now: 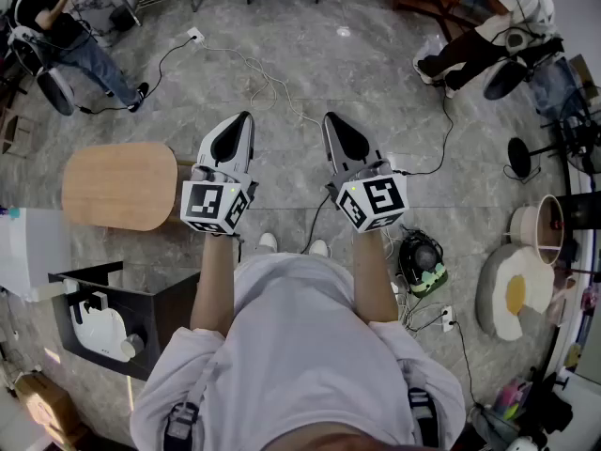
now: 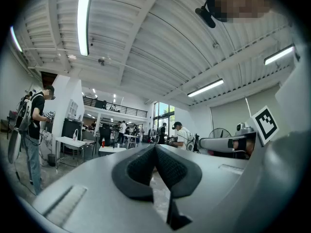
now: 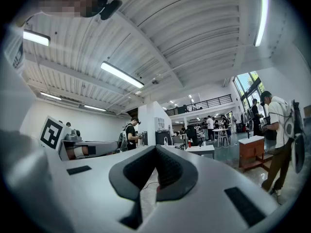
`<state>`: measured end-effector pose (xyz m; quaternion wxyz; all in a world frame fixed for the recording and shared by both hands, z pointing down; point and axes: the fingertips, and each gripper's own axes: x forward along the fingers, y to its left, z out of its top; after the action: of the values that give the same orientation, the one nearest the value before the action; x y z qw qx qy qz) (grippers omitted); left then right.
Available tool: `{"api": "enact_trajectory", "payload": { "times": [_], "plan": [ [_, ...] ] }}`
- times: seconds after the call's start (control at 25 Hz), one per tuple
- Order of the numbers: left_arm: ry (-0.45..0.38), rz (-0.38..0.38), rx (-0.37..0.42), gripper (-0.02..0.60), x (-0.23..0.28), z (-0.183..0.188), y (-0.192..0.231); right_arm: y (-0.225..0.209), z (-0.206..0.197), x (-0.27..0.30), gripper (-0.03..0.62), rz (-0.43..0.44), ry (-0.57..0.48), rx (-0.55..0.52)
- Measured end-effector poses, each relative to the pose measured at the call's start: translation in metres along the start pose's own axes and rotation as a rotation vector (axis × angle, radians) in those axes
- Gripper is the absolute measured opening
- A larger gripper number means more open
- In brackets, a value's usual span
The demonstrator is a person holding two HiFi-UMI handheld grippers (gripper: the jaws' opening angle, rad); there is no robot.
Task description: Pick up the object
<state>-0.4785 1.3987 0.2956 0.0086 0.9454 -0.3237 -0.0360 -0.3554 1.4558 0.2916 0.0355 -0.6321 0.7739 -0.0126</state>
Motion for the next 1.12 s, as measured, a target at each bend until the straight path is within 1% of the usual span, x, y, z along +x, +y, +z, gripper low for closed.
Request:
{"api": "enact_trajectory", "payload": {
  "times": [0.28,0.68,0.96,1.04,1.12],
  "plan": [
    [0.000,-0.006,-0.011,0.000,-0.002,-0.003,0.008,0.001,0.001,0.005,-0.002,-0.011,-0.003,-0.005],
    [-0.004,-0.012,0.003,0.000,-0.001,-0.005,0.031,0.011,-0.004,0.025,0.000,-0.024,-0.004,-0.018],
    [-0.002,-0.010,0.018,0.000,-0.004,-0.007,0.062,0.021,-0.011,0.052,0.003,-0.038,0.005,-0.038],
    [-0.005,-0.010,0.016,0.000,-0.005,-0.009,0.075,0.026,-0.015,0.063,0.038,-0.036,0.012,-0.050],
    [-0.010,-0.012,0.009,0.000,-0.007,-0.012,0.089,0.033,-0.019,0.074,0.055,-0.036,0.023,-0.060]
  ]
}}
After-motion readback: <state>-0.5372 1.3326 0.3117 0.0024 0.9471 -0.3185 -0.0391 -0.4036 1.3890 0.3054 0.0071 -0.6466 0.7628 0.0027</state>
